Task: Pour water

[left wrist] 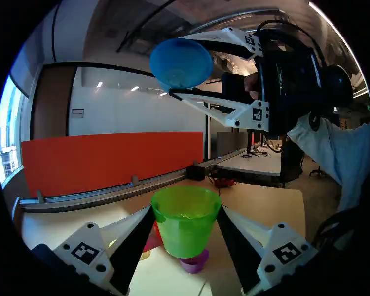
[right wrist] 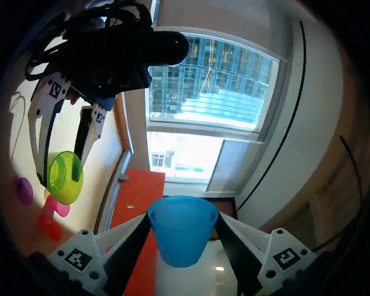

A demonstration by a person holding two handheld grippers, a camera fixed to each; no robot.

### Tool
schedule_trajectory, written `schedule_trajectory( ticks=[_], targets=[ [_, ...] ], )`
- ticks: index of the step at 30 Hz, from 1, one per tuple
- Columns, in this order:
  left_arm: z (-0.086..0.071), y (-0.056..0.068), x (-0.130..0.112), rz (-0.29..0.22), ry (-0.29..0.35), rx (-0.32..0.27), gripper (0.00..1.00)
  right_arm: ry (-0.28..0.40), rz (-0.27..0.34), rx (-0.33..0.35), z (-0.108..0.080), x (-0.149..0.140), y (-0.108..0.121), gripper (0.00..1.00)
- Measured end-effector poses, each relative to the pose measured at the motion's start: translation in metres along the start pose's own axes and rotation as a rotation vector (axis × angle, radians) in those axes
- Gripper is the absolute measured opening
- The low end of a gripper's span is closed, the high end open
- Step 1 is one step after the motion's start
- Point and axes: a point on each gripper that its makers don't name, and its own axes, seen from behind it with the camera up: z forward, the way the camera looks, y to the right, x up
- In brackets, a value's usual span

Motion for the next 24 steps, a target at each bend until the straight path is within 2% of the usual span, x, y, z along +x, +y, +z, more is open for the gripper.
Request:
schedule_trajectory(
  ticks=[6,11,24],
  targets=[
    [0.0,0.0,0.001,0.004,0.002,0.002,0.86,-0.007,0.071,-0.01,-0.003,-0.006,0.001,0.92],
    [0.0,0.0,0.002,0.009,0.004,0.005,0.86,-0.024,0.195,-0.018,-0.007,-0.018,0.003,0.92],
    [0.001,-0.001,0.006,0.019,0.007,0.013,0.86,-0.046,0.668,-0.011,-0.026,-0.032,-0.007,0.92]
  ],
)
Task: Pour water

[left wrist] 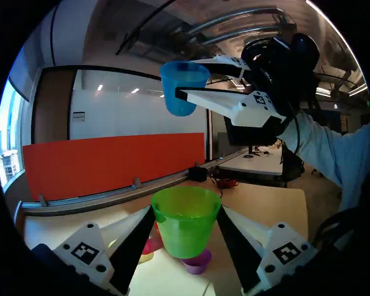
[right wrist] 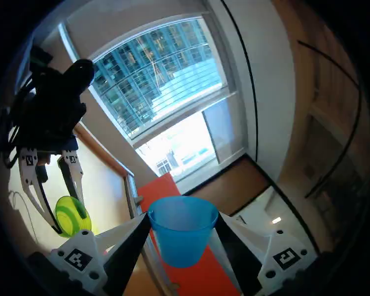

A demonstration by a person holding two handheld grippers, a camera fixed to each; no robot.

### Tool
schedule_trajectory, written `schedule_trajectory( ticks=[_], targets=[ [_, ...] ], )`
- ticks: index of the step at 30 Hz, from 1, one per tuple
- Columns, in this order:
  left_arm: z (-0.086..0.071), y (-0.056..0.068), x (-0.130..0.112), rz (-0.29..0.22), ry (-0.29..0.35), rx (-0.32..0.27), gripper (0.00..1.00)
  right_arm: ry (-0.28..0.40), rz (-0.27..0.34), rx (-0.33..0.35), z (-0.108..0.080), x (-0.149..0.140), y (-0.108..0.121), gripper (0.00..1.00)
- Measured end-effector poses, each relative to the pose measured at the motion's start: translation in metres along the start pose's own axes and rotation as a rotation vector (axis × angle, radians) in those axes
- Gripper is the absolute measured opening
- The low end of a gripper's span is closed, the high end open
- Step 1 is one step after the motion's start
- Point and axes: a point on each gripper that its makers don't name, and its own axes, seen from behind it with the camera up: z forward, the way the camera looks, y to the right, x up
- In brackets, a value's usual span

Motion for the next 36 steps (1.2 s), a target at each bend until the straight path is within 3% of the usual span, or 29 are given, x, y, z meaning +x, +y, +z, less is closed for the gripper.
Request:
schedule_trajectory(
  ticks=[6,13,17,23,36],
  targets=[
    [0.001,-0.002,0.001,0.011,0.005,0.004,0.86,0.001,0.257,0.035,-0.008,-0.001,-0.012,0.91],
    [-0.001,-0.004,0.003,0.018,0.007,0.01,0.86,0.023,0.607,0.075,-0.015,0.011,-0.017,0.92],
    [-0.001,-0.006,0.005,0.02,0.009,0.015,0.86,0.039,0.747,0.098,-0.018,0.018,-0.018,0.92],
    [-0.001,-0.011,0.005,0.021,0.007,0.026,0.86,0.036,0.816,0.106,-0.021,0.013,-0.018,0.92],
    [-0.003,-0.033,-0.009,0.033,-0.03,0.062,0.86,-0.019,0.848,0.075,-0.039,-0.032,-0.027,0.92]
  ],
)
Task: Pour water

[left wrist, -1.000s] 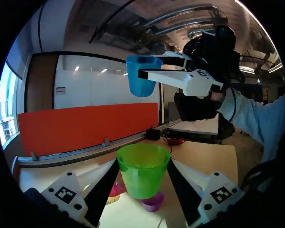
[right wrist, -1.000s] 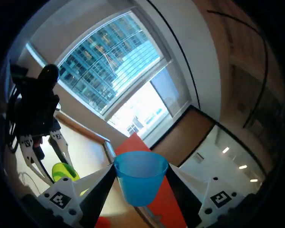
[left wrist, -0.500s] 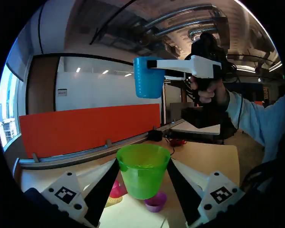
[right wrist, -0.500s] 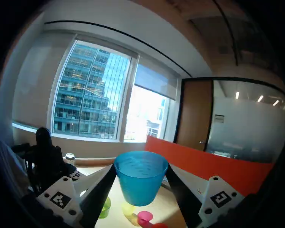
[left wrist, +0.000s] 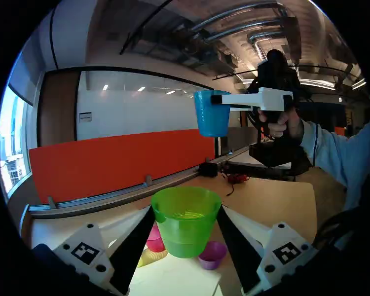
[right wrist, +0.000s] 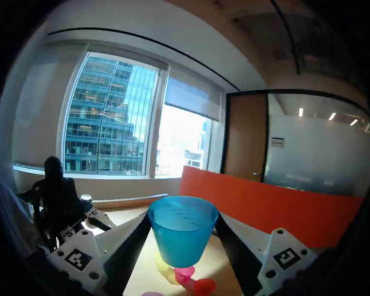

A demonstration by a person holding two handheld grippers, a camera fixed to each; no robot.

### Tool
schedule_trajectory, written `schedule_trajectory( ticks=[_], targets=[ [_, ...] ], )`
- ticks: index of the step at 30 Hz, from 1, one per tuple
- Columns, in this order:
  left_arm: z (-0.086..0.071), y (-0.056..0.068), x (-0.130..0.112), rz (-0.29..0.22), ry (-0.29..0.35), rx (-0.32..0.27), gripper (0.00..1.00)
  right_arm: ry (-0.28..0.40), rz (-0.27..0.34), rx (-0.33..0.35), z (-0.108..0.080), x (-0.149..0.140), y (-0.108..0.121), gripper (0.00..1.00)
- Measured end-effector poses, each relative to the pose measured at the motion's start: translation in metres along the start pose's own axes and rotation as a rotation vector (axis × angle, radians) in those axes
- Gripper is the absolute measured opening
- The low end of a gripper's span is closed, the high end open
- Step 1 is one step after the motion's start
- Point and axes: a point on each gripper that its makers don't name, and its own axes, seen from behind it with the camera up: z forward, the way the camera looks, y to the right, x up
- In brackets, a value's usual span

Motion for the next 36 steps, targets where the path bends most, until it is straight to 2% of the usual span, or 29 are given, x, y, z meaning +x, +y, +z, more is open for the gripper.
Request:
schedule_trajectory(
  ticks=[12,21,36],
  targets=[
    [-0.003,-0.01,-0.018,0.014,-0.047,0.013,0.86,-0.019,0.022,-0.048,-0.022,-0.034,0.024,0.92],
    [-0.004,-0.012,-0.047,0.037,-0.142,-0.001,0.86,-0.069,0.019,-0.054,-0.031,-0.073,0.03,0.93],
    [0.001,-0.02,-0.092,0.061,-0.288,-0.009,0.86,-0.167,0.053,-0.04,-0.042,-0.142,0.038,0.93]
  ],
)
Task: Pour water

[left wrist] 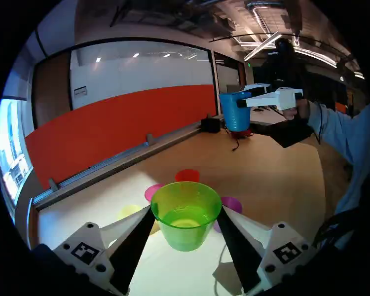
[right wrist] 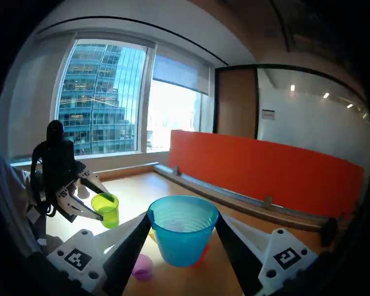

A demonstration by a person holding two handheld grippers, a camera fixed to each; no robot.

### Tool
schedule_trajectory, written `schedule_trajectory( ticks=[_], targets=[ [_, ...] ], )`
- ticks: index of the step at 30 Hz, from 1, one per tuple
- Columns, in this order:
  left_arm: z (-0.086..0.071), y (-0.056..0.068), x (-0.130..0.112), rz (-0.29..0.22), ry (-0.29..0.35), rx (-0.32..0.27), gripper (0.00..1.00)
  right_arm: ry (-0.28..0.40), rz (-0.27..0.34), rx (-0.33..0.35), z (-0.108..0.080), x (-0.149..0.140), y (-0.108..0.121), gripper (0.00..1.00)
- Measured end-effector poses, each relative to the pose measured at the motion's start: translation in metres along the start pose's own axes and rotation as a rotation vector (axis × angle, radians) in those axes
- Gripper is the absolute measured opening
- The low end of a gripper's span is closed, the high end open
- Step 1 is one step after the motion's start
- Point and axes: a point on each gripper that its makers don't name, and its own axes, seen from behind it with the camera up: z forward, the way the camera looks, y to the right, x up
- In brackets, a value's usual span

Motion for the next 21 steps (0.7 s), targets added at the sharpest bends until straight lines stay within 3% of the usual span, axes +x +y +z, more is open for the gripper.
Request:
schedule_trajectory(
  ticks=[21],
  targets=[
    [0.026,0.011,-0.058,0.021,-0.168,-0.063,0.86,-0.185,0.016,0.074,0.01,-0.094,-0.013,0.93]
  ],
)
